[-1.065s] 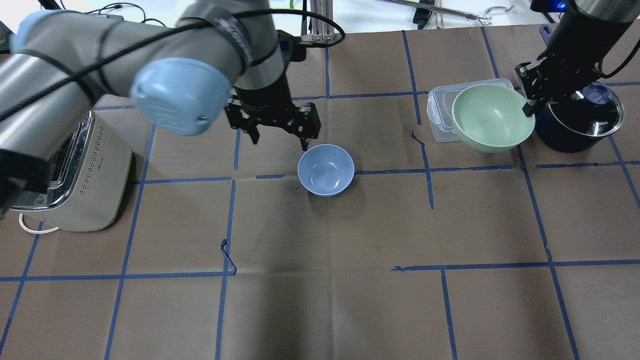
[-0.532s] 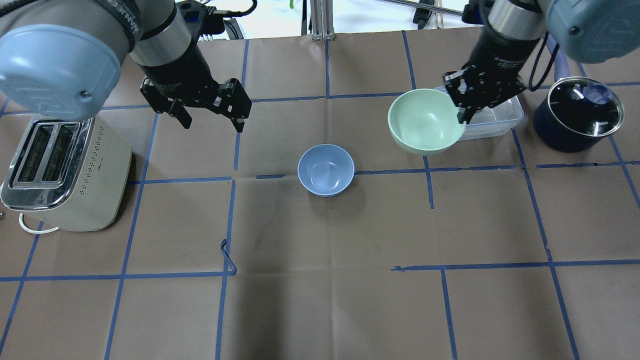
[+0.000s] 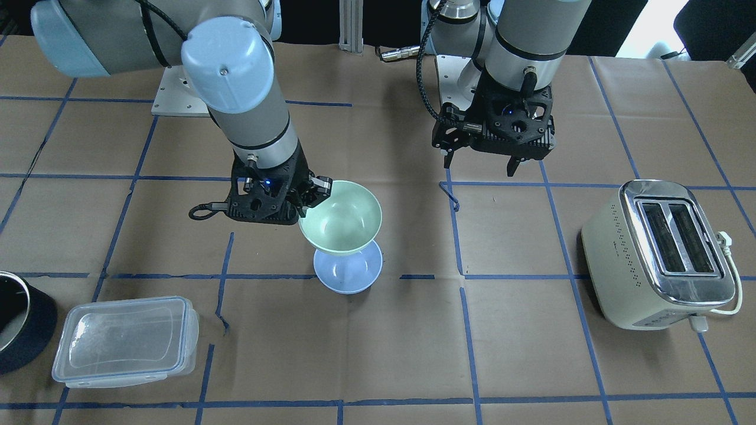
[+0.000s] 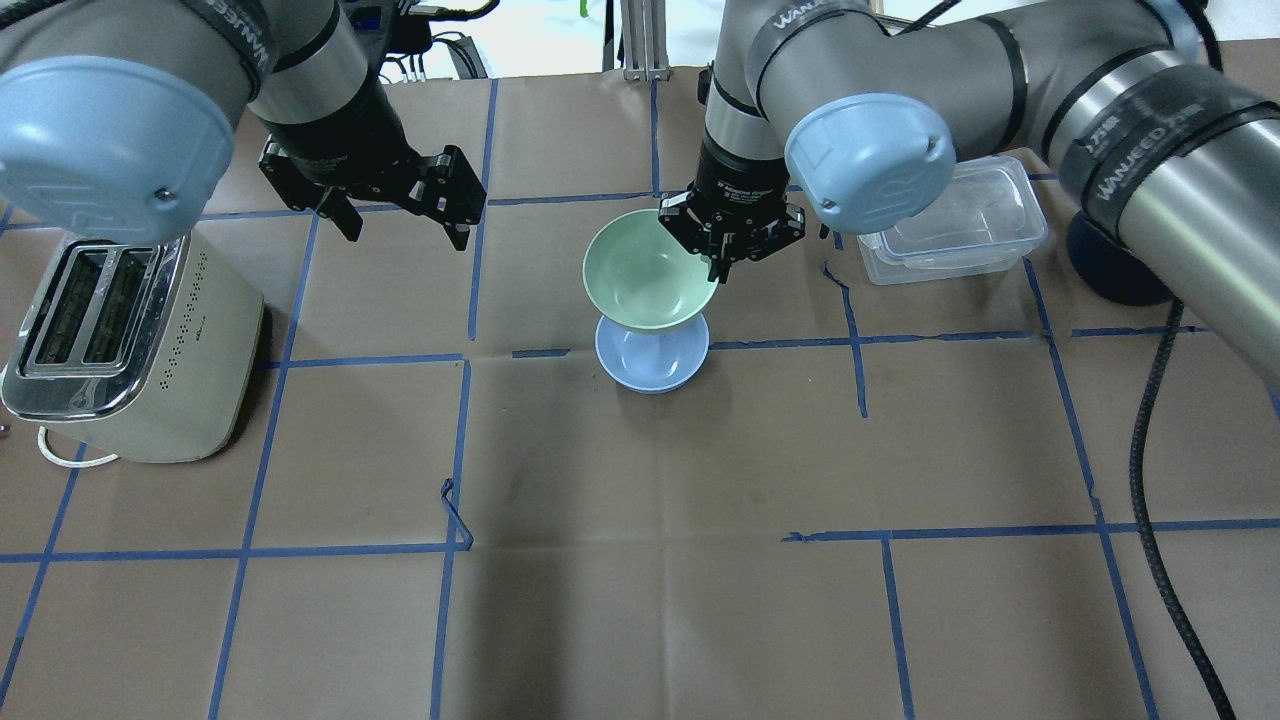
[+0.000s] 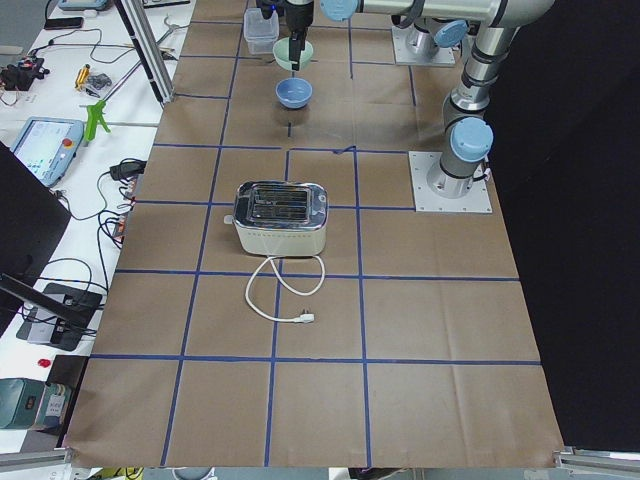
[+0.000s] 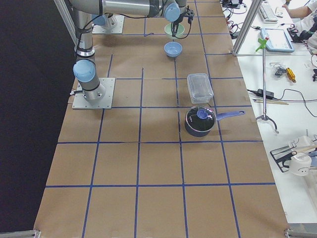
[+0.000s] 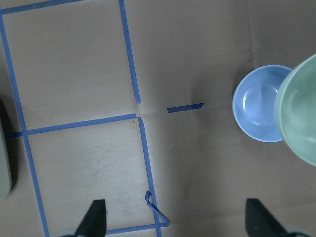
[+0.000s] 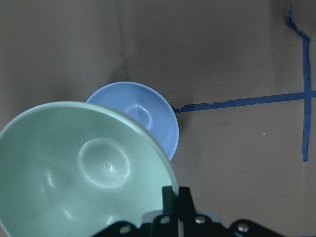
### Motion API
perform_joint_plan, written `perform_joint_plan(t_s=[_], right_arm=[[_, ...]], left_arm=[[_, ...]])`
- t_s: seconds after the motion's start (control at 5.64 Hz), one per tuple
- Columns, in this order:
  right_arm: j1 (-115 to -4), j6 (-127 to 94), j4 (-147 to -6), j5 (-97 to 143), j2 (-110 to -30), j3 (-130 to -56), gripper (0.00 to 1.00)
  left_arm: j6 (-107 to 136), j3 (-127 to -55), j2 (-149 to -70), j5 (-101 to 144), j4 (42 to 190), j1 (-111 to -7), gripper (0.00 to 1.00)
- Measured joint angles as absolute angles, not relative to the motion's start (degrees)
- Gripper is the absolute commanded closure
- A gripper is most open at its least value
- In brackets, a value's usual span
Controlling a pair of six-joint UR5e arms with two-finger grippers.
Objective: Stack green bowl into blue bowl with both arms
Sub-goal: 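Lower the green bowl into the blue bowl with the right gripper, then open the right gripper and lift it away from the stacked bowls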
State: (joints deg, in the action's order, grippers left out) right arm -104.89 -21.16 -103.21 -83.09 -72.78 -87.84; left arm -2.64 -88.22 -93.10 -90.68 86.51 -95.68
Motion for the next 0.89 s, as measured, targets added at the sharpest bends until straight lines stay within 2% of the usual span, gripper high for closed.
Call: perform_joint_plan(t_s=[0.53, 0.71, 0.89], right_arm=[[-104.3, -17.3, -114.6, -83.0, -68.4, -94.7, 0.94], [-104.3, -17.1, -115.9, -83.0, -67.9, -95.5, 0.74], [-104.2, -17.0, -116.2, -83.0, -67.5, -95.8, 0.01]], left_arm=[[-2.6, -87.6, -93.0, -90.3, 88.5, -95.6, 0.01], [-2.6, -87.4, -92.9, -90.2, 89.7, -95.5, 0.01], [-2.5, -87.3, -92.8, -90.1, 90.4, -95.5, 0.01]])
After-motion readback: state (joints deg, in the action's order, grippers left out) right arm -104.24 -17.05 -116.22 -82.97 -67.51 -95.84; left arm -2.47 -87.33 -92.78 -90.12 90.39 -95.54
